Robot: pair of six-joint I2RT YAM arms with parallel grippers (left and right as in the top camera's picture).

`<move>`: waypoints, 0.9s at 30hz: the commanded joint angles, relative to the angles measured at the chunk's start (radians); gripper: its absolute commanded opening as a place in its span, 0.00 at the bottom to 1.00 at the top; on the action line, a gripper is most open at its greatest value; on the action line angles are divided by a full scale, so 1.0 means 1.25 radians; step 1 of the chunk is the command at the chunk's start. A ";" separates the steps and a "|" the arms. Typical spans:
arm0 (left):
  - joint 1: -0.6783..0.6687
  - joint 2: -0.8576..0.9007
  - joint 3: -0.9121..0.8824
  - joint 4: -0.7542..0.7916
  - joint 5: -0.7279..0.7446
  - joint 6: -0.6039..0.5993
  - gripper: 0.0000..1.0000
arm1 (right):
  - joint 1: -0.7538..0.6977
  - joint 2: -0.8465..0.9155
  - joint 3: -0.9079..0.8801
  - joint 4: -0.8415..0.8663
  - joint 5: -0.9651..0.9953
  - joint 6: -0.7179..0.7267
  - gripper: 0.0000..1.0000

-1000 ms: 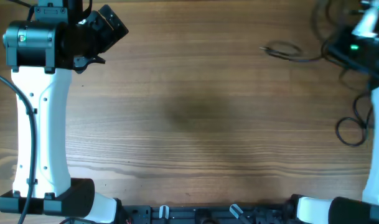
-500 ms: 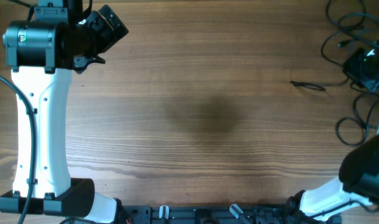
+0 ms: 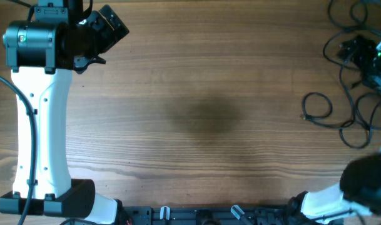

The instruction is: Untangle cables

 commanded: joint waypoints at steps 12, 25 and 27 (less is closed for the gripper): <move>0.003 0.010 -0.002 0.000 -0.013 0.010 1.00 | 0.240 -0.484 0.029 -0.185 -0.120 -0.122 0.99; 0.003 0.010 -0.002 0.000 -0.013 0.010 1.00 | 0.240 -0.532 0.025 -0.344 -0.110 -0.124 1.00; 0.003 0.010 -0.002 0.000 -0.013 0.010 1.00 | 0.240 -0.529 0.019 -0.337 -0.096 -0.124 1.00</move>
